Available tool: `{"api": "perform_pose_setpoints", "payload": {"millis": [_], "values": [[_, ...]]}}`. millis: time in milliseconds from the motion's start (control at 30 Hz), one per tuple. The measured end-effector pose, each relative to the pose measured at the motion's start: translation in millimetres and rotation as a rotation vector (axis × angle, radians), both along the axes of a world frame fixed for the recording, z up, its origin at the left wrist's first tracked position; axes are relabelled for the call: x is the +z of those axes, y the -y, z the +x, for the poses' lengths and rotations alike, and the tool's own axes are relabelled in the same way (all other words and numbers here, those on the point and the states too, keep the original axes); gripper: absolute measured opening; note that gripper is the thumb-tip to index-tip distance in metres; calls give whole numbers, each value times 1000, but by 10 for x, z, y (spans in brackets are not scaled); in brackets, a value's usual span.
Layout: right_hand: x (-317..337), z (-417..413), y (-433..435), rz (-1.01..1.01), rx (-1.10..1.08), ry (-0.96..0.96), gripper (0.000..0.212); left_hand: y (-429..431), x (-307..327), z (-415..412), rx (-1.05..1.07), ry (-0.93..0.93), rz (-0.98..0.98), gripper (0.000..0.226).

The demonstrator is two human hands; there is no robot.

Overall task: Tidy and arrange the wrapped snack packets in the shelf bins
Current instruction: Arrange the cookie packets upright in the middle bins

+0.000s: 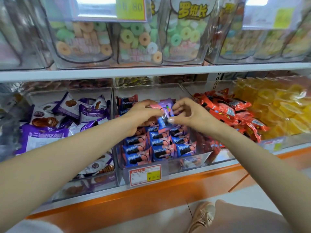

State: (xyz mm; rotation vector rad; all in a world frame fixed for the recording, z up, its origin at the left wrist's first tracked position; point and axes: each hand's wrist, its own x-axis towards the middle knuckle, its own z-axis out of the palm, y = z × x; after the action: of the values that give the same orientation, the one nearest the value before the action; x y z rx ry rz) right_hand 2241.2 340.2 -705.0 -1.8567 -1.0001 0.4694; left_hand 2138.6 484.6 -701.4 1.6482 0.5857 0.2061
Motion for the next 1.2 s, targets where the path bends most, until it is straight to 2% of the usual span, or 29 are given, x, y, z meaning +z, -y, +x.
{"api": "perform_pose_setpoints", "payload": {"millis": [100,200,300,367,433,500,600,700,933,1000,1100,1200], "values": [[65,28,87,83,49,-191,47,-10,49,-13,-12,17,16,16],[46,-23,102,68,75,-252,44,50,19,-3,-1,79,55,17],[22,-31,118,66,37,-294,35,100,-16,-37,-123,109,100,15],[8,20,155,-1,56,-225,31,79,-16,-63,-221,96,229,20],[17,78,198,-86,53,-34,26,31,6,-87,-327,28,394,21],[16,136,214,-70,-1,83,23,9,17,-99,-516,-115,568,22],[14,152,210,-10,-37,130,20,128,-54,-88,-756,-258,799,22],[-7,160,207,-18,-38,153,17,257,-142,-9,-821,-299,931,33],[-55,184,208,-29,-54,208,11,361,-396,91,-906,-314,1243,22],[-55,182,212,-25,-62,207,12,341,-394,82,-888,-317,1230,24],[-46,183,223,2,-73,194,14,269,-278,100,-871,-303,1027,24],[-58,200,229,13,-76,183,15,260,-272,87,-930,-310,991,20]]}}
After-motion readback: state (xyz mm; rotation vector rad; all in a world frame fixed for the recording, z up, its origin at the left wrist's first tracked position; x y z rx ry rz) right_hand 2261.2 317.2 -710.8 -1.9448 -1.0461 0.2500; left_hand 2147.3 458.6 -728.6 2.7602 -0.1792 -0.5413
